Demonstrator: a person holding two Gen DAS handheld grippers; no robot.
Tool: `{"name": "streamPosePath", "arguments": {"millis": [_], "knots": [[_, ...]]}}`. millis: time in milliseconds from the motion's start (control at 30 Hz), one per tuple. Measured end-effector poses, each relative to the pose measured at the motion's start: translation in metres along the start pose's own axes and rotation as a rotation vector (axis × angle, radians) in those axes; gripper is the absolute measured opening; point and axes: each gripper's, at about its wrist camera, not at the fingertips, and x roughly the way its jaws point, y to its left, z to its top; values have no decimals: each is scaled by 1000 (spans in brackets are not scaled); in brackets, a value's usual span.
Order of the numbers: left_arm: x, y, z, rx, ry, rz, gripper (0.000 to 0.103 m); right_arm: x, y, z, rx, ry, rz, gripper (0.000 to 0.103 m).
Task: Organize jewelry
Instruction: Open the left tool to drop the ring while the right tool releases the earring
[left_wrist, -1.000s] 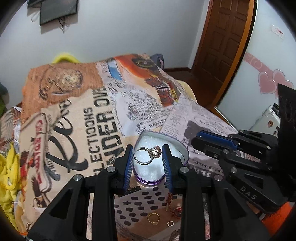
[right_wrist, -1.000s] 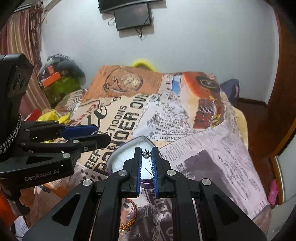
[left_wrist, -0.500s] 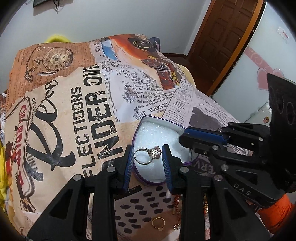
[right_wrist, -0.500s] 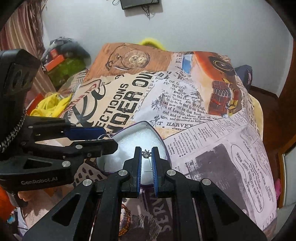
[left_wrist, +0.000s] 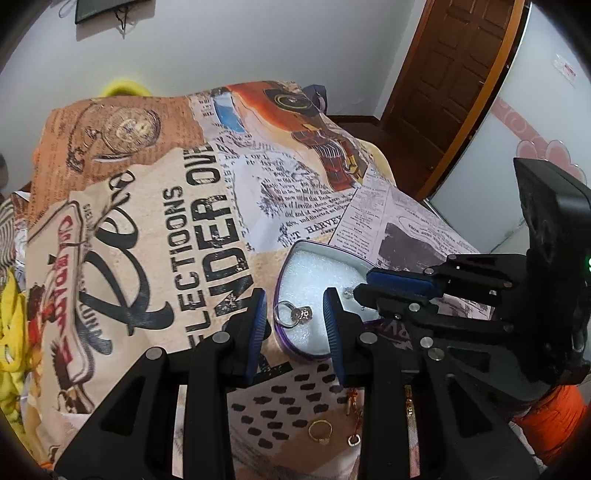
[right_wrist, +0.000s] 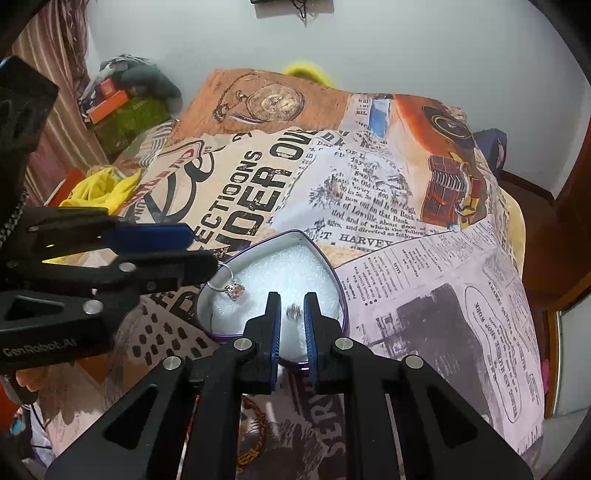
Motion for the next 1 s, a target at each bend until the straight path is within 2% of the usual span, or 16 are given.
{"name": "streamPosePath", "arguments": {"millis": [467,633,1000], "knots": [[-46,-11,-18,22,-35,67,32,-42,8,-2,22,-38,-27,15],[-57,-18,-38,31,-27,88,38,-58,12,-17,36,-56,-31,33],[-55,-30,-82,59,37,104,38,-69,20,-54,67,-47,-32,33]]}}
